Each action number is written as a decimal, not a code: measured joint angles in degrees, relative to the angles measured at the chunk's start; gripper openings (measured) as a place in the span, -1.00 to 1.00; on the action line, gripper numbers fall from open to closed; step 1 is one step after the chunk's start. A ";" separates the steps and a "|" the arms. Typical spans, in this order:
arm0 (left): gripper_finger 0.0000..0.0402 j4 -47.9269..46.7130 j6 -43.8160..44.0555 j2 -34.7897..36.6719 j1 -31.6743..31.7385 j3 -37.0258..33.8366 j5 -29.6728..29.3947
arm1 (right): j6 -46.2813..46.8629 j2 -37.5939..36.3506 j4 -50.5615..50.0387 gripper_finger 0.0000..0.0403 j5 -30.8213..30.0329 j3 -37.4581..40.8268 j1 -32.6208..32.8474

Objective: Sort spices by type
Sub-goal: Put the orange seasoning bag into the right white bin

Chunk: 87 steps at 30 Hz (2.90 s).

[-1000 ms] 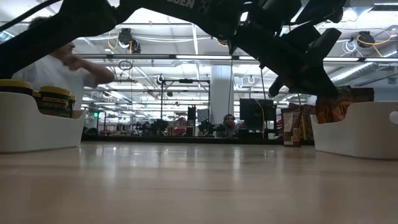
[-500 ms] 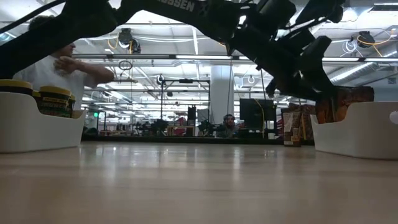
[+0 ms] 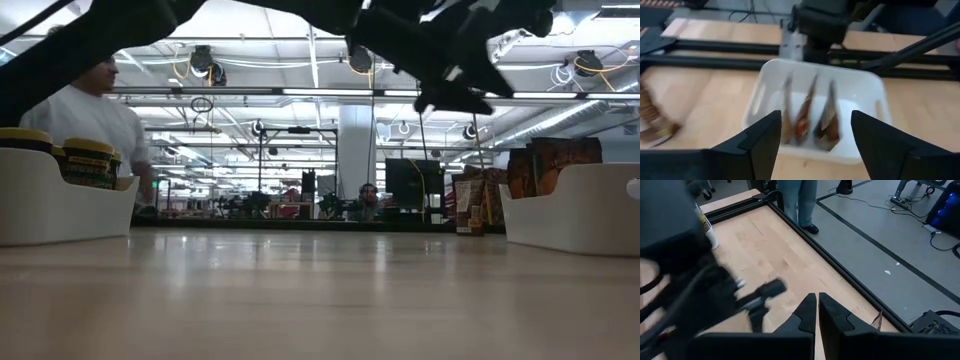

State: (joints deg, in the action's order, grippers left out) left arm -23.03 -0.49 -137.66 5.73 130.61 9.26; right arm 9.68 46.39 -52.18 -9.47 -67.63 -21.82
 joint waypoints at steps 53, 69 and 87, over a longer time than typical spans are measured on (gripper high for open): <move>-0.31 7.17 0.00 40.43 22.22 -43.38 1.53 | -13.61 17.52 -2.29 -0.86 6.72 0.00 -24.71; -0.31 22.10 9.19 47.03 16.89 -60.74 1.22 | -14.41 30.79 -1.12 0.22 9.59 0.04 -28.42; -0.31 22.11 12.27 47.03 15.64 -60.74 0.74 | -13.39 33.62 8.30 0.31 9.21 11.57 -30.41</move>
State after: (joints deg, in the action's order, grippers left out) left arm -0.93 11.78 -90.63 21.37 69.87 9.99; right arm -3.71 80.01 -43.89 -0.26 -56.06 -52.23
